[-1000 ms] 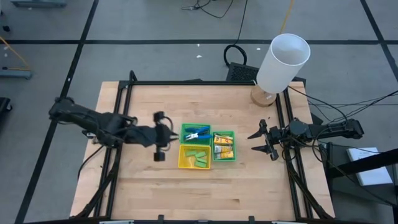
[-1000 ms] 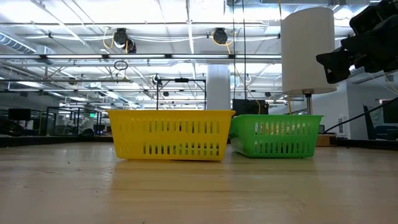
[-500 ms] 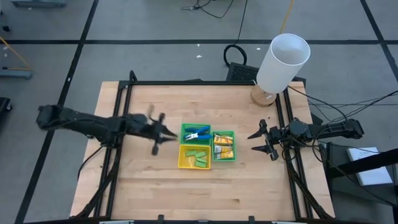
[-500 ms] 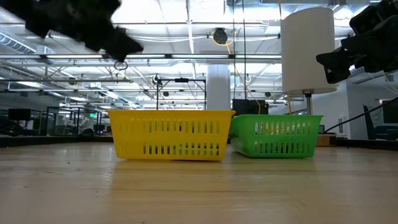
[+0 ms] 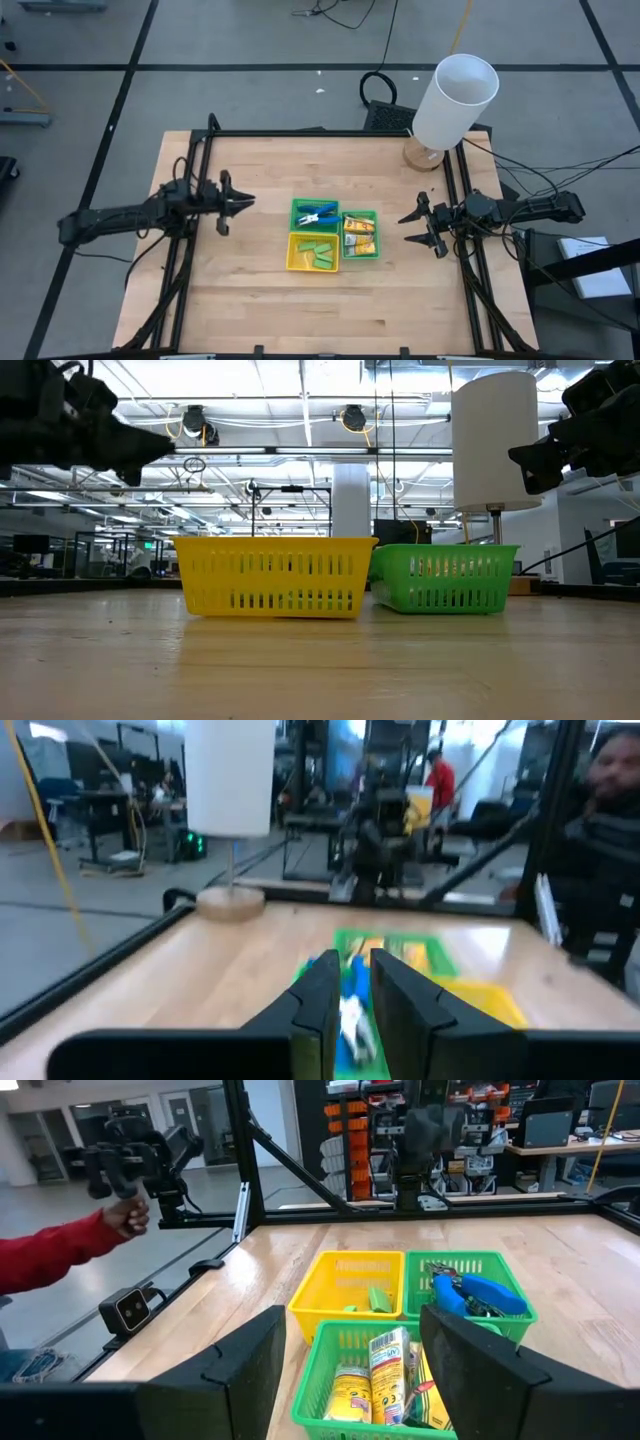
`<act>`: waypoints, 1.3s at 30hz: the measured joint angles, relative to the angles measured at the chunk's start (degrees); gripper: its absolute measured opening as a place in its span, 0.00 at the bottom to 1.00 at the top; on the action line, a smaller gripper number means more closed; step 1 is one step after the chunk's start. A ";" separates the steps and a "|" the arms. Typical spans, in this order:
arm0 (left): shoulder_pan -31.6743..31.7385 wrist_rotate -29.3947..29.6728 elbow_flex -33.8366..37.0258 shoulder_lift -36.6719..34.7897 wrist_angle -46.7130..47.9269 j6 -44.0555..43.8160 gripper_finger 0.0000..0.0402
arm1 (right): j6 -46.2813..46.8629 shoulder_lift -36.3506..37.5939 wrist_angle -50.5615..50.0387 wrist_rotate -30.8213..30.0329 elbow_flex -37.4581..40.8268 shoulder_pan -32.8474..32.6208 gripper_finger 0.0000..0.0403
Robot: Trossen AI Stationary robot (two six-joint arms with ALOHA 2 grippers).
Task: Pick & Place School Supplies
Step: Return to Home Position
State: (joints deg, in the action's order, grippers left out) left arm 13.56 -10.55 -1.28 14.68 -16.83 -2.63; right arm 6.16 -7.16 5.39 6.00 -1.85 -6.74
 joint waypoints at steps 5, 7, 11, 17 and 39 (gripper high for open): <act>0.02 4.89 0.00 -7.82 15.90 -0.21 0.16 | -0.01 0.00 0.00 0.00 0.00 0.00 0.56; -0.40 6.94 -0.09 -8.84 16.66 -1.12 0.16 | 0.01 0.00 -0.02 0.02 0.00 0.00 0.56; -1.85 7.35 -0.05 -9.30 12.90 2.55 0.16 | 0.00 0.02 -0.02 0.00 0.00 0.00 0.56; -3.26 10.20 0.40 -9.12 14.43 2.12 0.16 | -0.01 0.02 -0.02 0.00 0.00 0.00 0.56; -5.07 13.49 0.32 -9.08 15.09 3.65 0.16 | 0.00 0.02 -0.02 0.02 0.00 0.00 0.56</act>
State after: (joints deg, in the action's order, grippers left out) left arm 8.49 2.94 -0.95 5.61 -1.74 1.02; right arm 6.17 -7.14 5.37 6.02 -1.85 -6.74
